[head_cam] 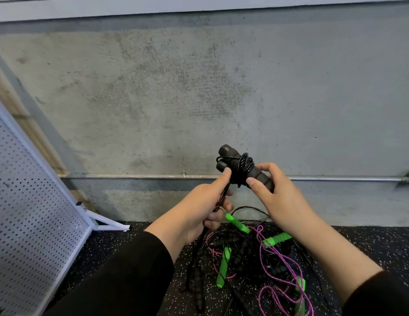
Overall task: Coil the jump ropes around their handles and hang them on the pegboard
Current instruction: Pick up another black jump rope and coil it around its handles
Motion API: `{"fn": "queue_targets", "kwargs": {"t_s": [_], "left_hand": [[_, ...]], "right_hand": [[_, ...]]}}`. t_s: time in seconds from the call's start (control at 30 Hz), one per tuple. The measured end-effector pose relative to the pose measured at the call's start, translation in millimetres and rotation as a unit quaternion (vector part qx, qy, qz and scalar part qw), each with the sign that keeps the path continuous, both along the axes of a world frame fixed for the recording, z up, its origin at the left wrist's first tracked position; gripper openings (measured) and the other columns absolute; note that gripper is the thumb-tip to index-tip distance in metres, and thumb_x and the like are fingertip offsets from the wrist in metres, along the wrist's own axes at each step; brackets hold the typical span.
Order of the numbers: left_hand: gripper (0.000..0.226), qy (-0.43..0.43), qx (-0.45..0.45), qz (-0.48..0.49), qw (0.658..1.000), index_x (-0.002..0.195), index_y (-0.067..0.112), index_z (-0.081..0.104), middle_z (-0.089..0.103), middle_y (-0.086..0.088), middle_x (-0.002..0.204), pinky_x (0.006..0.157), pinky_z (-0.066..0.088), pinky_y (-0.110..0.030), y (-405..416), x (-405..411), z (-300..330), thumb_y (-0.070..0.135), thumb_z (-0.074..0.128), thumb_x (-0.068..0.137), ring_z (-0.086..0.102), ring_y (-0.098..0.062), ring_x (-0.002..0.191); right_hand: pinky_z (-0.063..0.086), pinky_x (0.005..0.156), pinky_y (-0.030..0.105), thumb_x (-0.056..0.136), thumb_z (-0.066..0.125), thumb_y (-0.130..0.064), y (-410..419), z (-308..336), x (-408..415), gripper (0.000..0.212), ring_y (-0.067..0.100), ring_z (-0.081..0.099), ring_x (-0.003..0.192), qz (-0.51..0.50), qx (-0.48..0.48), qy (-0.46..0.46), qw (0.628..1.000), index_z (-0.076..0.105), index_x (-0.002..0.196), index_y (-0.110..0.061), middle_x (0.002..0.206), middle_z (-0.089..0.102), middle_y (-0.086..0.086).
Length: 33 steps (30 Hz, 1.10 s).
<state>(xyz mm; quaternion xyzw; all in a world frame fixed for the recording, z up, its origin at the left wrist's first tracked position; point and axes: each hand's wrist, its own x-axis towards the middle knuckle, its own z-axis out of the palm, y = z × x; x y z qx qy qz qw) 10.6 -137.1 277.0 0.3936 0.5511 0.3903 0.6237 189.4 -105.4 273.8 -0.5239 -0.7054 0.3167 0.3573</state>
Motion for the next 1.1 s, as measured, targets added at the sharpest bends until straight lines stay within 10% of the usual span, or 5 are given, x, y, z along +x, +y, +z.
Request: {"fn": "queue_targets", "kwargs": {"t_s": [0.37, 0.57, 0.67, 0.8, 1.1], "left_hand": [[0.051, -0.029, 0.013, 0.125, 0.992, 0.086, 0.014, 0.059, 0.049, -0.001, 0.066, 0.042, 0.017, -0.022, 5, -7, -7, 0.064, 0.067, 0.086, 0.025, -0.009, 0.046], [0.04, -0.012, 0.075, 0.08, 0.994, 0.084, 0.016, 0.058, 0.051, 0.001, 0.068, 0.043, 0.019, -0.023, 3, -10, -4, 0.055, 0.064, 0.093, 0.024, -0.009, 0.048], [0.037, -0.021, 0.094, 0.056, 0.994, 0.085, 0.016, 0.055, 0.048, 0.003, 0.067, 0.044, 0.018, -0.023, 2, -9, -1, 0.051, 0.062, 0.096, 0.023, -0.01, 0.05], [0.036, -0.022, 0.104, 0.034, 0.994, 0.086, 0.017, 0.054, 0.049, 0.007, 0.062, 0.045, 0.017, -0.022, -1, -7, 3, 0.051, 0.06, 0.096, 0.024, -0.009, 0.052], [0.067, 0.006, 0.028, 0.025, 0.999, 0.11, 0.014, 0.071, 0.047, 0.005, 0.064, 0.041, 0.019, -0.021, 0, -8, -1, 0.074, 0.057, 0.085, 0.022, -0.007, 0.045]], "right_hand": [[0.037, 0.089, 0.025, 0.083, 0.076, -0.049, -8, -9, -5, 0.047, 0.01, 0.042, 0.106, 0.099, 0.114, -0.185, 0.971, 0.056, 0.123, -0.037, 0.107, 0.044, -0.01], [0.047, 0.075, 0.017, 0.094, 0.059, -0.058, 0, 4, 6, 0.055, 0.0, 0.063, 0.08, 0.063, -0.155, 0.12, 0.979, 0.063, 0.128, -0.015, 0.096, 0.069, -0.008], [0.058, 0.09, 0.048, 0.1, 0.047, -0.051, -3, 8, 14, 0.058, 0.039, 0.07, 0.1, 0.127, -0.381, 0.302, 0.865, 0.066, 0.125, -0.002, 0.116, 0.072, 0.021], [0.063, 0.071, 0.043, 0.098, 0.048, -0.044, -9, 10, 20, 0.053, 0.037, 0.069, 0.079, 0.197, -0.476, 0.35, 0.782, 0.072, 0.118, -0.001, 0.116, 0.067, 0.032], [0.043, 0.053, 0.03, 0.103, 0.055, -0.027, 4, 3, 9, 0.028, 0.022, 0.053, 0.068, 0.081, -0.23, 0.311, 0.919, 0.06, 0.131, -0.03, 0.098, 0.064, 0.014]]}}
